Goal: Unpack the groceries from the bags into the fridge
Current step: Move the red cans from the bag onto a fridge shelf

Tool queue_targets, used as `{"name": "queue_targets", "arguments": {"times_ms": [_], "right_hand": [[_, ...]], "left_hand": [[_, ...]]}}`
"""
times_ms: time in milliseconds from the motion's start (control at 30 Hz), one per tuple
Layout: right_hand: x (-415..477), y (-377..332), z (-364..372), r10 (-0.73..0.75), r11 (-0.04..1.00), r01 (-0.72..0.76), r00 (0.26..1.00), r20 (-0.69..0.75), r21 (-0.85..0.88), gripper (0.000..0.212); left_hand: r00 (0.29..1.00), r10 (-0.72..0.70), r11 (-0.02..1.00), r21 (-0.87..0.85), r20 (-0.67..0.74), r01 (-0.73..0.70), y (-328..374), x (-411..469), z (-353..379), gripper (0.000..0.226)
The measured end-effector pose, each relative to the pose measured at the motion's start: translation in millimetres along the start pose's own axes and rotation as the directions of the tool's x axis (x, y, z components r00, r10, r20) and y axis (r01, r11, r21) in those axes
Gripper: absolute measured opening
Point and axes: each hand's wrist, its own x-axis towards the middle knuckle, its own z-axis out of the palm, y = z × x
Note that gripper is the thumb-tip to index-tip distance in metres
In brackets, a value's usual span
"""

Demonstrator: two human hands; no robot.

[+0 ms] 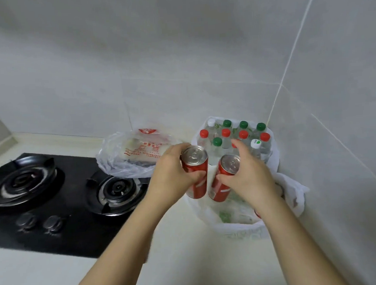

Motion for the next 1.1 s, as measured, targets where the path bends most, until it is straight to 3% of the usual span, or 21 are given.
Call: {"name": "queue_targets", "arguments": {"times_ms": [267, 567, 767, 1100], "right_hand": [[-20.9, -67.3, 27.4, -0.165, 0.984, 0.154, 0.975, 0.151, 0.086, 0.086], [-42.9, -47.0, 102.8, -0.057, 0.997, 0.07, 0.925, 0.377, -0.02, 0.085], [-50.1, -9.8, 139.3, 0.047, 0.998, -0.025, 0.928, 0.369, -0.064, 0.084], [-51.3, 13.5, 173.5, 0.09, 0.995, -0.095, 0.944, 0.318, 0.001, 0.079]], "left_hand": [[0.993, -0.086, 0.994, 0.061, -0.08, 0.091, -31.7, -53.5, -66.0, 0.059], [0.962, -0.248, 0.967, 0.091, 0.113, 0.238, -99.7, -86.9, -30.7, 0.044], [0.94, -0.294, 0.956, 0.035, 0.172, 0.292, -127.1, -95.2, 7.7, 0.037], [0.936, -0.327, 0.941, -0.045, 0.128, 0.335, -148.2, -93.3, 25.0, 0.031]]}}
